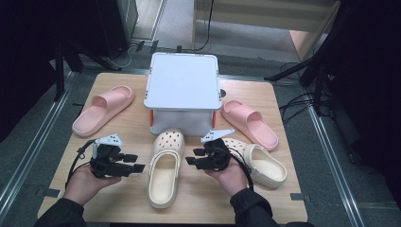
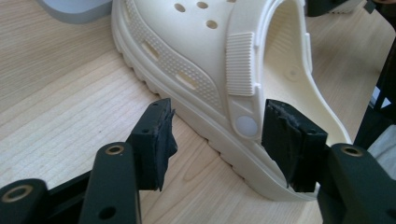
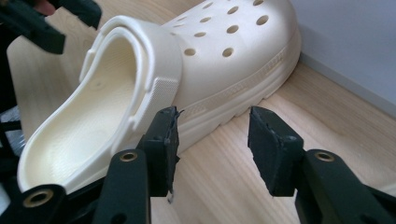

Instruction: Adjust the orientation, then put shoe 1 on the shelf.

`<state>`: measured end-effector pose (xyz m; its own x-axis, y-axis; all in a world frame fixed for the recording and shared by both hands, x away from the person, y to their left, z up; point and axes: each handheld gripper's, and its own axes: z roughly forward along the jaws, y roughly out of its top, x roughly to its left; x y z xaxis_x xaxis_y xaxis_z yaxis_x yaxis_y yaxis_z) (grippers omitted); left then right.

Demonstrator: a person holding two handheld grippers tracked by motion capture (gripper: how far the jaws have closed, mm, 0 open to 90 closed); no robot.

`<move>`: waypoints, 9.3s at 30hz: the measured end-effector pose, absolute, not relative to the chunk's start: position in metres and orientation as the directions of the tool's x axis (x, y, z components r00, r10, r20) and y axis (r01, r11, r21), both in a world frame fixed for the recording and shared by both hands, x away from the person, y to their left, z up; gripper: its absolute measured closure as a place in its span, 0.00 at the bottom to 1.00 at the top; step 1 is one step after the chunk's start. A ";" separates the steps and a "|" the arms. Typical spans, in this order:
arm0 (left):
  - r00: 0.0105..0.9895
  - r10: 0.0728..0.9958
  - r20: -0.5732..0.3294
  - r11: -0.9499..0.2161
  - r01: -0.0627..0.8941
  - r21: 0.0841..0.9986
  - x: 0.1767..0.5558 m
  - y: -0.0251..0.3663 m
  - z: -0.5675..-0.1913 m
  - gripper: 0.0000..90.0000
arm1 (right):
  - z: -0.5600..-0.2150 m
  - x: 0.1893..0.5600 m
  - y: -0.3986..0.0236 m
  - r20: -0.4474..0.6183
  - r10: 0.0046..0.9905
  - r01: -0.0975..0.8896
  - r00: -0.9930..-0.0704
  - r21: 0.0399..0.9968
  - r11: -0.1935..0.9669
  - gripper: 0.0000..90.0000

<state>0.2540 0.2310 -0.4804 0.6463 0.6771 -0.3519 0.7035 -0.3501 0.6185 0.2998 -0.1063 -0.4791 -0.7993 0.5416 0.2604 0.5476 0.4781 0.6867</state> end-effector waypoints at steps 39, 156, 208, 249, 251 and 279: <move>0.711 0.619 -0.335 -0.414 0.657 0.630 0.304 0.214 -0.474 0.33 | -0.443 0.257 -0.237 0.213 0.641 0.577 -0.737 0.693 0.433 0.53; 0.696 0.629 -0.345 -0.411 0.675 0.613 0.288 0.222 -0.480 0.64 | -0.446 0.269 -0.193 0.284 0.700 0.645 -0.655 0.693 0.322 0.90; 0.747 0.563 -0.355 -0.456 0.638 0.620 0.290 0.191 -0.476 0.59 | -0.468 0.279 -0.191 0.272 0.730 0.666 -0.627 0.673 0.322 0.77; 0.710 0.621 -0.333 -0.374 0.641 0.670 0.383 0.204 -0.371 0.90 | -0.465 0.236 -0.134 0.327 0.650 0.641 -0.686 0.694 0.327 0.55; 0.712 0.622 -0.327 -0.376 0.637 0.673 0.385 0.205 -0.371 0.90 | -0.466 0.237 -0.133 0.328 0.650 0.641 -0.686 0.695 0.326 0.55; 0.688 0.669 -0.280 -0.368 0.634 0.680 0.403 0.215 -0.376 0.92 | -0.498 0.255 -0.081 0.238 0.759 0.664 -0.606 0.677 0.318 0.47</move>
<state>0.4026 0.2150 -0.3761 0.6885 0.6691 -0.2797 0.6341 -0.3681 0.6800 0.2552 -0.0810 -0.4979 -0.6059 0.7590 0.2385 0.6642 0.3176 0.6768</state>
